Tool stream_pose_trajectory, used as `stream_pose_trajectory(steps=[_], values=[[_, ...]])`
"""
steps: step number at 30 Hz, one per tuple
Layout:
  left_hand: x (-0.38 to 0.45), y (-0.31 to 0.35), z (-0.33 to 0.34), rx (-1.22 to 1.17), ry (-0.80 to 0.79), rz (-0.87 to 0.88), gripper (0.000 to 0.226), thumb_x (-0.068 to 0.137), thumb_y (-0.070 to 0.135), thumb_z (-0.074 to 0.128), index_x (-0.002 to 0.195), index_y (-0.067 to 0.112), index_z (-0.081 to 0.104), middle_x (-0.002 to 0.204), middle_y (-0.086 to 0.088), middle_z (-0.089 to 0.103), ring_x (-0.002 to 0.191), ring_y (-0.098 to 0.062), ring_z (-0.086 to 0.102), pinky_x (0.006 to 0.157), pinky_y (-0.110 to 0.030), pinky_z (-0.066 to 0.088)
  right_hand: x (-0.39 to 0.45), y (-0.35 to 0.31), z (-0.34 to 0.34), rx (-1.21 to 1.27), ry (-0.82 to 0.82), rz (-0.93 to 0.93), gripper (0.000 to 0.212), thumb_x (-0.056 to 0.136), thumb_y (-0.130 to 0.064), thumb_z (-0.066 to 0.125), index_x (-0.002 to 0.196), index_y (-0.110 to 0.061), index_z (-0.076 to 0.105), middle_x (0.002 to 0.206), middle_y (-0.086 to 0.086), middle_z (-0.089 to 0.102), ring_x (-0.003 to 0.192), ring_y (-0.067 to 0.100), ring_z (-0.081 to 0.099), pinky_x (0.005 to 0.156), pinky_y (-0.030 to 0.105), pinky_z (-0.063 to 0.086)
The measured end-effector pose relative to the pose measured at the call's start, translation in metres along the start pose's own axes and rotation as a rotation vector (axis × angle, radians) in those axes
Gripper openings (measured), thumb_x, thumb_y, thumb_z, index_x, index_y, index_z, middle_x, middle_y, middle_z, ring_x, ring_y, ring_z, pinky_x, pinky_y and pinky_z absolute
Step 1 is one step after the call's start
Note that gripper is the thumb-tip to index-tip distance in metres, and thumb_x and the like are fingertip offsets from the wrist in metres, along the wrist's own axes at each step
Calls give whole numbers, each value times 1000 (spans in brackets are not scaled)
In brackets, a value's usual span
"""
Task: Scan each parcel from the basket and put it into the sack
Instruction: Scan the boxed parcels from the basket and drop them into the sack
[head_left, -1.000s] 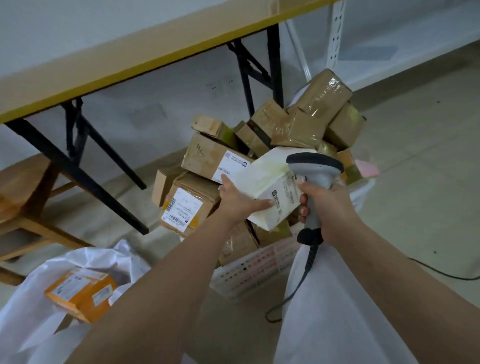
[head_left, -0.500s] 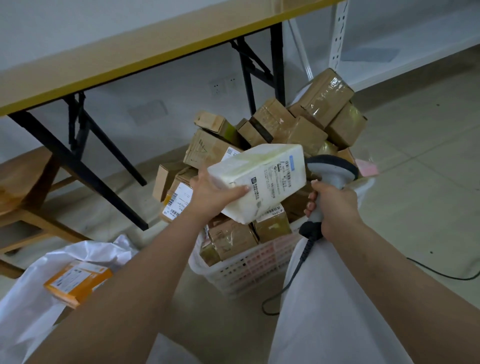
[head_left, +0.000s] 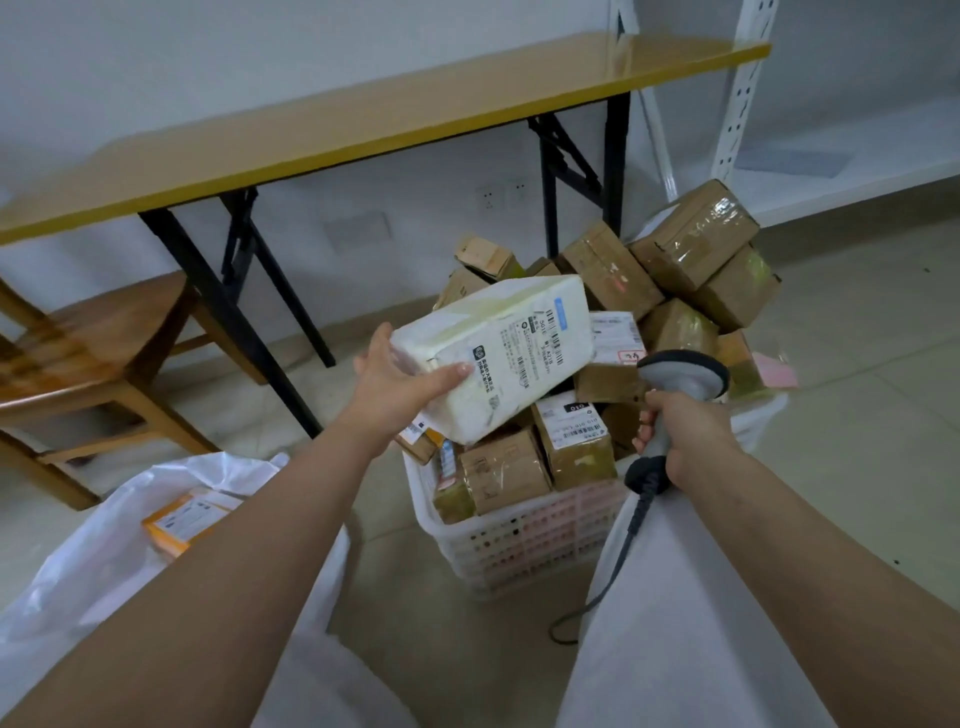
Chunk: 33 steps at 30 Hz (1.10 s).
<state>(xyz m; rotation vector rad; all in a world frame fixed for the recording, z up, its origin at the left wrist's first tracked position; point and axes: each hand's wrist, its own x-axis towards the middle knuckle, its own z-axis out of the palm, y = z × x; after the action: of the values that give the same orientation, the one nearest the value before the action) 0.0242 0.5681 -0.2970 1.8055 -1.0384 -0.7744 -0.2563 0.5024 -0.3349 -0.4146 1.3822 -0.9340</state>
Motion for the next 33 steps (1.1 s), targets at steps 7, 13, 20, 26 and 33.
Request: stream_pose_trajectory(steps=[7, 13, 20, 26, 33], values=[[-20, -6, -20, -183, 60, 19, 141, 29, 74, 87, 148, 25, 29, 141, 0, 49, 125, -21, 54, 103, -46, 48, -21, 3, 22, 46, -114, -90, 21, 92, -18, 63, 76, -11, 51, 59, 1, 48, 37, 11, 41, 38, 19, 41], [-33, -21, -46, -508, 172, -46, 102, 55, 56, 80, 141, 19, 38, 132, -2, 59, 113, -18, 62, 82, -35, 55, -79, -5, 65, 24, -269, -224, 18, 92, -12, 65, 81, -8, 50, 58, 5, 50, 41, 14, 39, 47, 25, 39], [-55, -36, -66, -741, 214, -132, 75, 70, 52, 77, 132, 20, 49, 123, -4, 65, 117, -30, 61, 90, -48, 55, -123, 26, 126, -33, -445, -332, 17, 91, -15, 67, 79, -7, 60, 72, 10, 67, 39, 10, 44, 43, 22, 45], [-71, -60, -86, -669, 1, -204, 96, 56, 48, 77, 142, 23, 41, 120, 3, 61, 110, -19, 58, 80, -44, 54, -135, 49, 155, -53, -505, -401, 17, 87, -22, 73, 83, -12, 60, 56, 0, 57, 46, 12, 49, 53, 30, 47], [-78, -82, -106, -567, -196, -215, 95, 52, 41, 81, 139, 25, 44, 122, 4, 64, 107, -17, 61, 83, -39, 53, -141, 57, 170, -158, -545, -490, 14, 88, -15, 71, 86, -7, 59, 62, 2, 62, 39, 10, 46, 44, 26, 44]])
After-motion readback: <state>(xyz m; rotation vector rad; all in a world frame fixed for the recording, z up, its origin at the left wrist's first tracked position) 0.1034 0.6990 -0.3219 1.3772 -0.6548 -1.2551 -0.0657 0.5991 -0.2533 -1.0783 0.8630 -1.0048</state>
